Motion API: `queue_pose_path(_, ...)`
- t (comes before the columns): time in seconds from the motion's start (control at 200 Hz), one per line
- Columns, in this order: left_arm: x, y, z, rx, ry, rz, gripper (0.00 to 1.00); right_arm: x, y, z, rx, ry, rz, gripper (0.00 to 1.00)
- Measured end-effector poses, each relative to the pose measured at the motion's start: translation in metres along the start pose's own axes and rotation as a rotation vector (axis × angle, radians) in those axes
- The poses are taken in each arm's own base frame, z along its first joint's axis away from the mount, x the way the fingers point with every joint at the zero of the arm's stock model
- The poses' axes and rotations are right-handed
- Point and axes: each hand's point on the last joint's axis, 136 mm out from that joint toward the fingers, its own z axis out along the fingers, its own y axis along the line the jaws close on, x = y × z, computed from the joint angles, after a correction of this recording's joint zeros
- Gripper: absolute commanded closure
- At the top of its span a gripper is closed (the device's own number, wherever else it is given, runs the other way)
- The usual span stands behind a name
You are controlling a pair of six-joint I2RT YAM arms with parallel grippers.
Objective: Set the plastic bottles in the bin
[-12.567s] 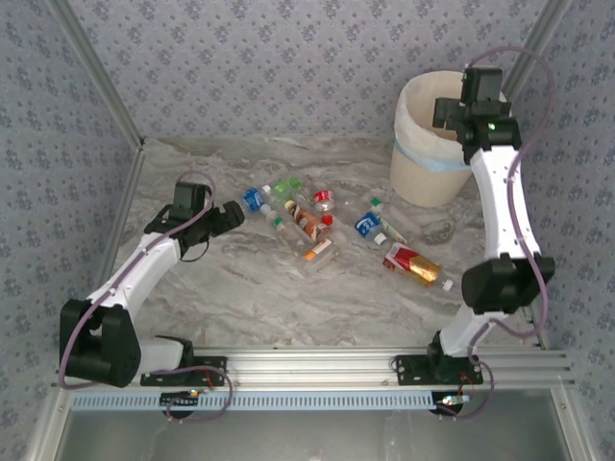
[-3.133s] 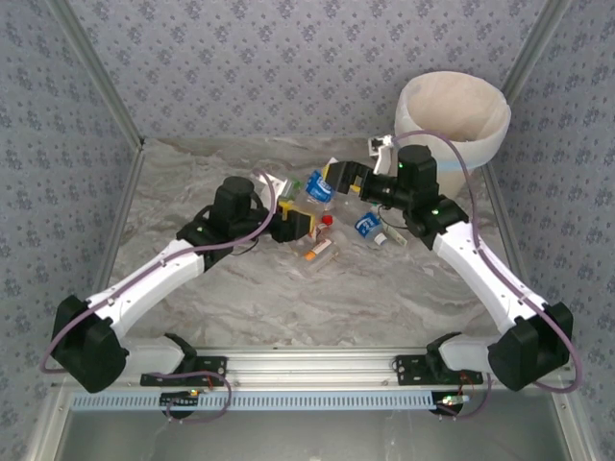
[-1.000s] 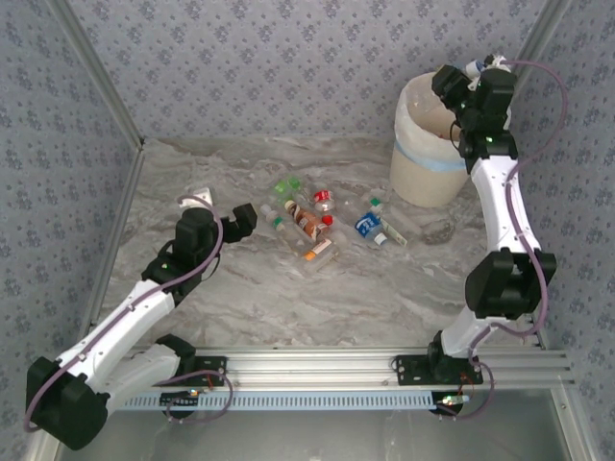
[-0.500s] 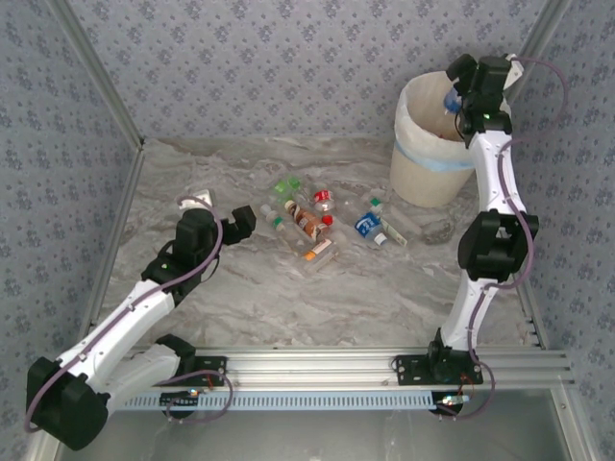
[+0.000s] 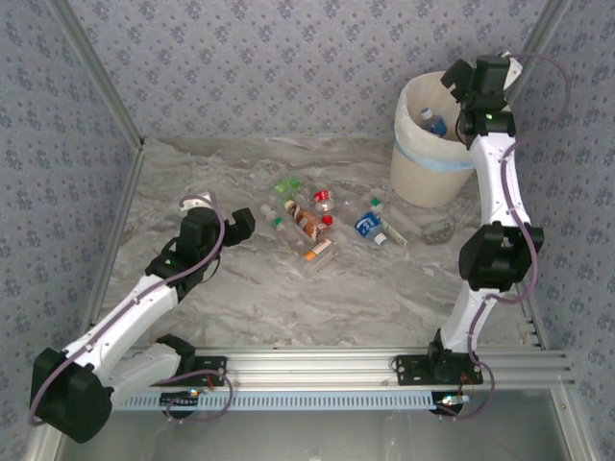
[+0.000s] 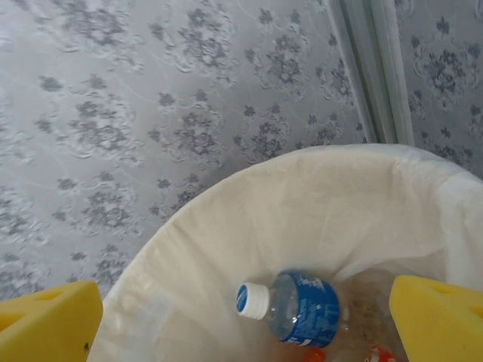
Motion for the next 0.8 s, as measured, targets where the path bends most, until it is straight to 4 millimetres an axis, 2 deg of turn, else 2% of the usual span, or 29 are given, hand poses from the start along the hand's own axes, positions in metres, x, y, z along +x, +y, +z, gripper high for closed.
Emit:
queue_pose_path(0.125, 0.003, 0.003, 0.003, -0.014, 0.013, -0.005, 0.01, -0.006, 0.014, -0.027, -0.057, -0.001, -0.063, 0.0)
queue_pose_path(0.29, 0.006, 0.007, 0.005, -0.029, 0.027, -0.01, 0.0, 0.001, 0.023, -0.055, -0.132, 0.042, -0.137, 0.0)
queue_pose_path(0.685, 0.012, 0.011, 0.012, -0.045, 0.051, -0.016, 0.01, 0.054, 0.028, -0.117, -0.332, 0.251, -0.218, 0.0)
queue_pose_path(0.805, 0.018, 0.012, 0.017, -0.054, 0.073, -0.015, 0.01, 0.077, 0.033, -0.133, -0.406, 0.32, -0.291, 0.0)
